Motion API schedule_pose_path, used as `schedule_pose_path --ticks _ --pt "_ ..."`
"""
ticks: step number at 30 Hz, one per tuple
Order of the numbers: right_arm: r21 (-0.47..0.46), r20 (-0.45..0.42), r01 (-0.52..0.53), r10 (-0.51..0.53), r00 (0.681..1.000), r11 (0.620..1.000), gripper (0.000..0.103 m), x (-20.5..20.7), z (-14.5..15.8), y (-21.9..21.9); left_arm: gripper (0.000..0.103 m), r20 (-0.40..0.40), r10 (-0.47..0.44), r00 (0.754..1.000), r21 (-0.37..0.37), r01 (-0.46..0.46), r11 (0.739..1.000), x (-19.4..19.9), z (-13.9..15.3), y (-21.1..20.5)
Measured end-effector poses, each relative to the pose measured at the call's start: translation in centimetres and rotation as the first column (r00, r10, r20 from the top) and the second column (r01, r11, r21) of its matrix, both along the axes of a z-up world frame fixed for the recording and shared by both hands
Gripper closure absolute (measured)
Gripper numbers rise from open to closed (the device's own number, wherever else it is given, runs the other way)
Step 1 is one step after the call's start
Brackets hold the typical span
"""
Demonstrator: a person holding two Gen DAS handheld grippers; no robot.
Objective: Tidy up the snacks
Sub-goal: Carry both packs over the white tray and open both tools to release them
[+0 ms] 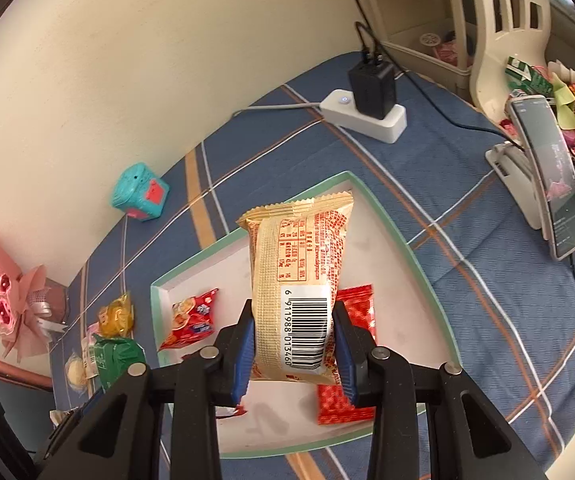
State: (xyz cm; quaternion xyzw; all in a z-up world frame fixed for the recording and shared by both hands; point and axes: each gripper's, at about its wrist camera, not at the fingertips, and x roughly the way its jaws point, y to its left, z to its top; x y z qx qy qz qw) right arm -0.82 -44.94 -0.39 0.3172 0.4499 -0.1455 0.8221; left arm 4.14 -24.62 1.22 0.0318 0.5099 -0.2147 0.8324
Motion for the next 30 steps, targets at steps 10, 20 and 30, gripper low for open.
schedule_pose_path --ticks 10,20,30 --pt "0.017 -0.005 -0.071 0.071 0.997 0.997 0.065 1.8 -1.7 1.0 0.061 -0.016 -0.017 1.000 0.001 0.017 1.000 1.0 -2.0 -1.8" --pt "0.029 -0.085 -0.108 0.110 0.990 0.994 0.065 3.3 -4.5 1.5 0.062 -0.061 0.049 0.997 0.067 -0.045 0.997 1.8 -3.6 -0.9" --pt "0.011 -0.135 -0.151 0.151 0.979 0.989 0.065 4.5 -5.8 2.6 0.062 -0.105 0.153 0.983 0.082 -0.144 0.986 3.0 -4.6 1.7"
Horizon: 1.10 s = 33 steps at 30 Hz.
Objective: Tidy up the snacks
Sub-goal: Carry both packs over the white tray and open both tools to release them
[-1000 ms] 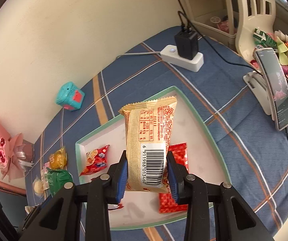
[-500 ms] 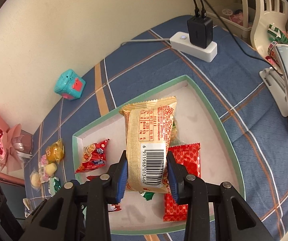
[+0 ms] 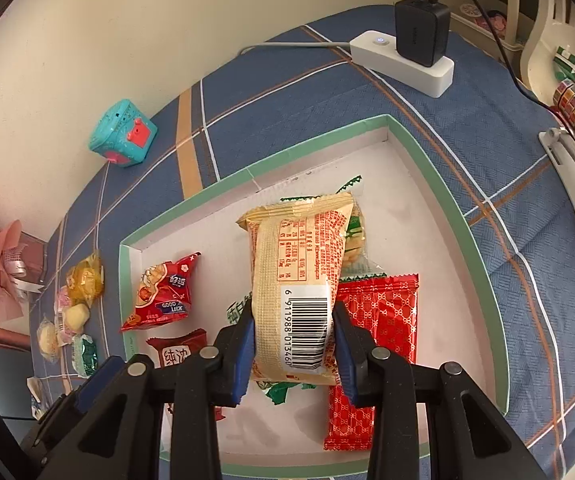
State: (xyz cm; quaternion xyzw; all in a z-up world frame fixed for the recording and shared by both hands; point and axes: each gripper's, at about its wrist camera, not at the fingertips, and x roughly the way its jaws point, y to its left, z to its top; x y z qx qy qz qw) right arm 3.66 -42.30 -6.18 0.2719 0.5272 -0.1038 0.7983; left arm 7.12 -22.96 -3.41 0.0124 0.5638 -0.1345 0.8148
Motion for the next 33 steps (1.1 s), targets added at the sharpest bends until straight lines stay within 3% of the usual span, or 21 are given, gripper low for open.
schedule_pose_path --ticks 9,12,13,21,26,33 --pt "-0.037 -0.019 -0.022 0.021 1.000 0.999 0.064 0.6 -0.3 0.8 0.061 -0.027 0.064 0.998 0.000 -0.064 0.998 0.6 -0.5 1.6" --pt "-0.055 -0.031 -0.030 0.029 0.999 0.998 0.051 0.8 -0.1 1.1 0.053 -0.039 0.082 0.996 0.008 -0.082 0.997 0.7 -0.7 2.0" --pt "-0.062 -0.034 -0.034 0.032 0.999 0.998 0.040 0.9 -0.1 1.3 0.052 -0.040 0.085 0.996 0.010 -0.085 0.996 0.7 -0.8 2.1" --pt "-0.115 -0.032 -0.066 0.062 0.998 0.991 0.022 1.0 0.8 2.1 0.024 -0.036 0.121 0.992 0.010 -0.121 0.993 1.0 -1.0 2.9" --pt "-0.139 -0.013 -0.068 0.067 0.998 0.988 0.000 0.8 1.3 2.3 0.012 -0.033 0.178 0.983 0.016 -0.178 0.984 1.5 -1.4 4.1" --pt "-0.164 0.010 -0.070 0.073 0.997 0.984 0.000 0.6 2.1 2.5 0.004 0.003 0.233 0.972 0.035 -0.233 0.972 1.7 -1.4 5.5"
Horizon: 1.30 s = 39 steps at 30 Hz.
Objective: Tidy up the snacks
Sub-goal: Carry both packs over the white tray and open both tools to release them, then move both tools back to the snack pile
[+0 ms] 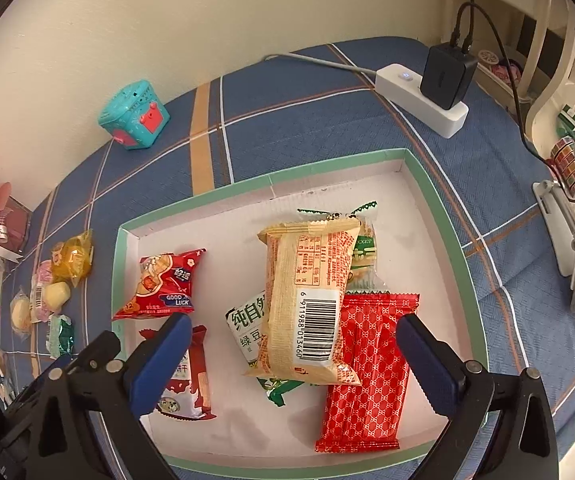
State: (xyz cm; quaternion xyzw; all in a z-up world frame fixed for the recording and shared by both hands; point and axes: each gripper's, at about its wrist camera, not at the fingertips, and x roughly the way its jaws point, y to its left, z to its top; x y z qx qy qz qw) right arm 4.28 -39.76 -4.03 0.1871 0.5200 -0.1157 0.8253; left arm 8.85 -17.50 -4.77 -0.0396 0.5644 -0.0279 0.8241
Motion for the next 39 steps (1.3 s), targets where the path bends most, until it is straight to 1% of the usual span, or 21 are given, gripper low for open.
schedule_pose_path --ticks 6,15,20,27,33,37,39 --pt "-0.005 0.037 -0.021 0.021 0.999 1.000 0.000 -0.6 1.5 0.9 0.004 0.030 0.019 0.999 -0.018 -0.018 1.000 0.2 1.0 1.4" --pt "-0.041 0.080 -0.073 0.076 0.994 0.996 0.000 -1.6 3.7 3.6 0.004 0.105 0.036 0.994 -0.044 -0.031 0.999 0.4 3.3 4.1" --pt "-0.067 0.083 -0.119 0.125 0.989 0.991 0.000 -1.6 4.2 5.6 0.004 0.114 0.053 0.992 -0.058 -0.046 0.997 0.2 3.8 6.1" --pt "-0.069 0.091 -0.200 0.206 0.974 0.977 0.000 -0.9 4.5 9.0 0.004 0.158 0.114 0.981 0.037 -0.121 0.992 0.5 4.8 10.5" --pt "-0.069 0.082 -0.269 0.274 0.958 0.961 0.000 -0.3 4.0 12.5 0.004 0.152 0.207 0.966 0.054 -0.218 0.975 0.7 4.5 15.1" --pt "-0.062 0.075 -0.315 0.319 0.945 0.947 0.000 0.2 3.5 14.7 0.004 0.154 0.236 0.959 0.054 -0.247 0.967 0.7 4.4 17.4" --pt "-0.035 0.069 -0.335 0.337 0.939 0.941 0.000 0.6 3.0 15.6 0.004 0.160 0.258 0.953 0.045 -0.268 0.962 0.7 4.5 18.5"
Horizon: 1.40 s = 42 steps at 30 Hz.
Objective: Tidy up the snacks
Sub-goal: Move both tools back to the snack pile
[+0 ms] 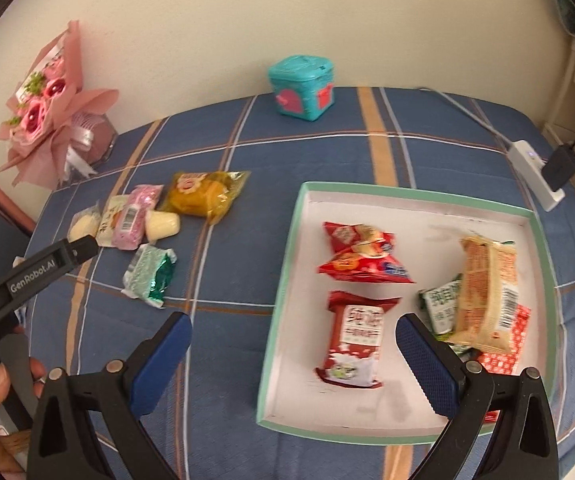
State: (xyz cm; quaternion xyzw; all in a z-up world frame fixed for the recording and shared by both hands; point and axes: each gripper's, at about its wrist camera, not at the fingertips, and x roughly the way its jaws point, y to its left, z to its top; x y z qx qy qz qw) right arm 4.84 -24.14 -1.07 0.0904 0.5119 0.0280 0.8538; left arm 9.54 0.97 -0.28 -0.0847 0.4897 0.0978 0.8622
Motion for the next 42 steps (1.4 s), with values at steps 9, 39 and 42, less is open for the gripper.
schedule_pose_path --ticks 9,39,42 --pt "-0.018 -0.023 -0.046 0.045 0.999 0.999 0.000 1.5 -1.7 2.8 0.004 0.015 0.017 1.000 -0.038 -0.016 0.999 0.8 -0.1 2.1" --pt "0.069 -0.101 -0.073 0.080 0.992 0.995 0.000 8.9 -6.3 11.7 0.004 -0.140 0.049 0.989 -0.129 -0.067 0.989 5.1 -5.8 7.4" --pt "0.061 -0.110 -0.078 0.085 0.990 0.995 0.000 9.7 -7.0 13.1 0.004 -0.128 0.061 0.990 -0.136 -0.078 0.988 5.4 -5.5 8.1"
